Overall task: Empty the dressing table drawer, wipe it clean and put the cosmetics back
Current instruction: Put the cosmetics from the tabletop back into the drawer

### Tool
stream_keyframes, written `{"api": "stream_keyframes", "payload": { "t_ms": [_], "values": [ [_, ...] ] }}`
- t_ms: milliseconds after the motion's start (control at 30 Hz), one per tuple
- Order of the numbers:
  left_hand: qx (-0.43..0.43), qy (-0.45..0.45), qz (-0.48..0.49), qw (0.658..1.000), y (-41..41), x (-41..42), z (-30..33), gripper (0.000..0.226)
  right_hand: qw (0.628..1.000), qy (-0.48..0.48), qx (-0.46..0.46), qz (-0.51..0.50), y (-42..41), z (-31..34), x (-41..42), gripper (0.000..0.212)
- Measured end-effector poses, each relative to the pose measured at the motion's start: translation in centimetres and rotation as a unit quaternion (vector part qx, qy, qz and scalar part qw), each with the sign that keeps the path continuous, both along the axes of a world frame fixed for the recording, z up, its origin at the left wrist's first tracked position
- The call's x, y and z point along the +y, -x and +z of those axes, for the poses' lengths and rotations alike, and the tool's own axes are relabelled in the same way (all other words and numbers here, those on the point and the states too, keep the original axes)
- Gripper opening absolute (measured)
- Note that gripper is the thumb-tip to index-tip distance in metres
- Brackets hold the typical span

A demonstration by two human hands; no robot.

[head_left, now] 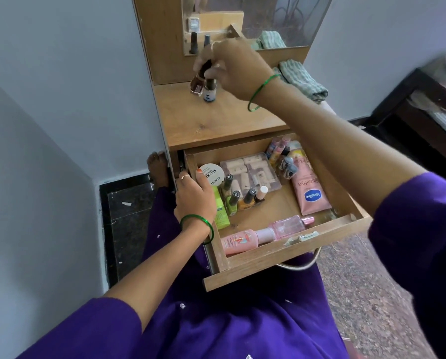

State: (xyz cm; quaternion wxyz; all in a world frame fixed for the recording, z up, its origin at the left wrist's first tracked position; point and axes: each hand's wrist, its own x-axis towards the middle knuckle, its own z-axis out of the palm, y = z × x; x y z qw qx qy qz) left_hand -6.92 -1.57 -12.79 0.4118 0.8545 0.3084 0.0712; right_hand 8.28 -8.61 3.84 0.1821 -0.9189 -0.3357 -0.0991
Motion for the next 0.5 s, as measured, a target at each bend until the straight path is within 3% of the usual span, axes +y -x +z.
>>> {"api": "stream_keyframes", "payload": {
  "t_ms": [67,167,300,500],
  "values": [
    [0.003,0.0,0.0,1.0,0.1,0.1,0.1,0.04,0.998,-0.051,0.019,0.018,1.8,0.7,-2.2,0.02],
    [0.002,0.006,0.004,1.0,-0.1,0.0,0.1,0.04,0.998,-0.054,0.039,0.0,5.0,0.7,-6.5,0.018],
    [-0.001,0.009,0.005,1.0,-0.1,0.0,0.1,0.039,0.993,-0.003,0.093,-0.068,8.1,-2.0,-12.2,0.019],
    [0.008,0.012,0.008,1.0,-0.3,-0.1,0.0,0.041,0.983,0.049,0.152,-0.092,11.4,-7.4,-15.6,0.024]
  ]
}}
